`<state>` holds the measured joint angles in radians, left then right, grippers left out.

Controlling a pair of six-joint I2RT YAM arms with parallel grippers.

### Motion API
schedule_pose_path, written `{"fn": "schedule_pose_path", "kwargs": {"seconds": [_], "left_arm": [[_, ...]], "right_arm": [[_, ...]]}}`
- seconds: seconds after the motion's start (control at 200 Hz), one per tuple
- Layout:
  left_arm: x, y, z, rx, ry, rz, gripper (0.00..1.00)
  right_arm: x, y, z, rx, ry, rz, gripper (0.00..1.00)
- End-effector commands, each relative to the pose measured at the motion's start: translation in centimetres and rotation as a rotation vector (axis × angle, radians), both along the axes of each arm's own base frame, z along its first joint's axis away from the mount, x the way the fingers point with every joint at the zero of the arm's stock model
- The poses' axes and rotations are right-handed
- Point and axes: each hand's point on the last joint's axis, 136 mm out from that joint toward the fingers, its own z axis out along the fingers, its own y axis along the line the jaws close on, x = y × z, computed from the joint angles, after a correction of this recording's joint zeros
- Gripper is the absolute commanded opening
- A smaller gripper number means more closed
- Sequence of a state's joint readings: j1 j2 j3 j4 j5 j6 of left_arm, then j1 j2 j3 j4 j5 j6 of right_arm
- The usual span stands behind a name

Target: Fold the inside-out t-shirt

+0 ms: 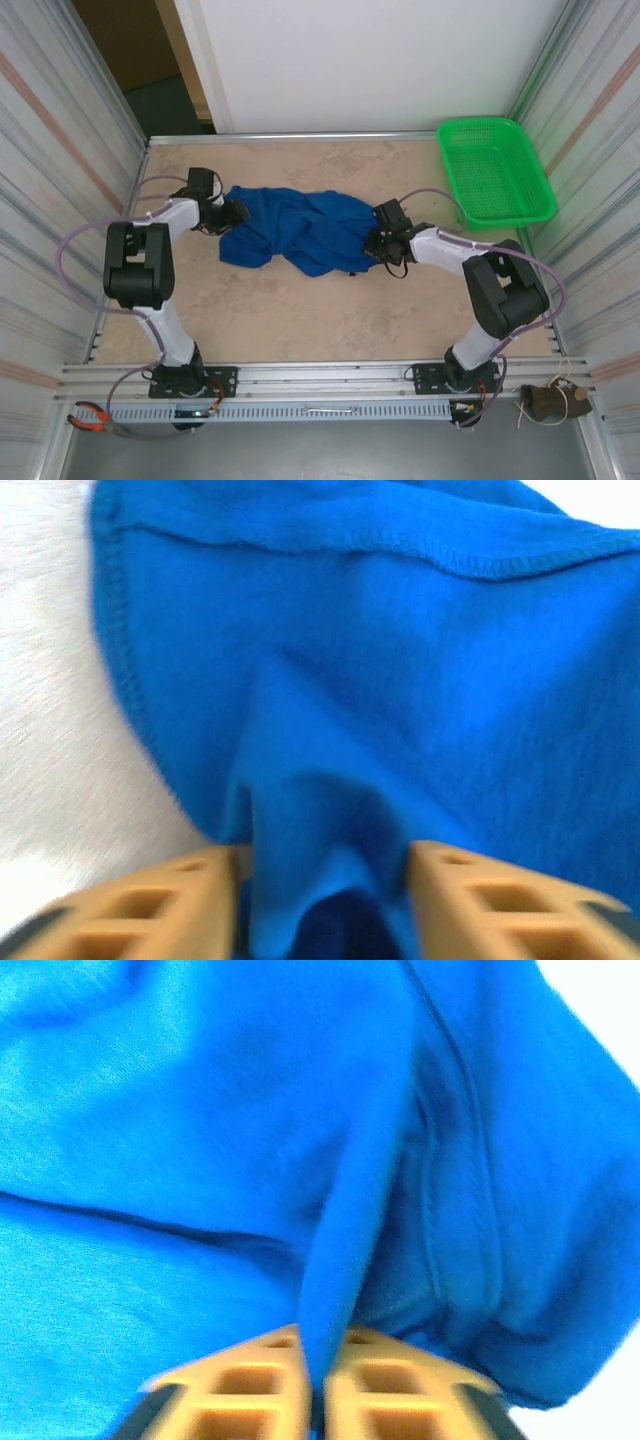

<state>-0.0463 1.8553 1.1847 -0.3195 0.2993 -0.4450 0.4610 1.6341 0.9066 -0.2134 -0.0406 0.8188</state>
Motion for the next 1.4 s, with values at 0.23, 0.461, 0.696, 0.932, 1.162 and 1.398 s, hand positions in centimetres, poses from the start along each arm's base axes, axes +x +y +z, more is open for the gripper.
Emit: {"fn": "schedule_pose_path", "kwargs": {"seconds": [0.23, 0.461, 0.696, 0.932, 1.162, 1.398], "left_arm": [[7.1, 3.5, 26.2, 0.021, -0.547, 0.074, 0.0], [4.8, 4.8, 36.2, -0.028, -0.771, 0.147, 0.0], [-0.1, 4.9, 31.0, -0.001, -0.716, 0.155, 0.0], [-8.6, 2.6, 13.2, -0.106, -0.39, 0.207, 0.0], [-14.3, 4.0, 5.0, -0.02, -0.206, 0.284, 0.68], [-10.0, 5.0, 9.1, 0.05, -0.25, 0.223, 0.77]], "right_arm": [[11.5, -5.5, 28.6, 0.248, -0.527, 0.015, 0.0], [11.3, -7.8, 38.1, 0.355, -0.686, 0.021, 0.0], [6.4, -7.2, 32.6, 0.398, -0.623, 0.028, 0.0], [-4.3, -7.0, 14.5, 0.266, -0.379, -0.076, 0.0], [-12.6, -12.3, 6.2, 0.071, -0.264, -0.314, 0.64], [-10.4, -14.2, 9.8, 0.059, -0.316, -0.328, 0.65]]}}
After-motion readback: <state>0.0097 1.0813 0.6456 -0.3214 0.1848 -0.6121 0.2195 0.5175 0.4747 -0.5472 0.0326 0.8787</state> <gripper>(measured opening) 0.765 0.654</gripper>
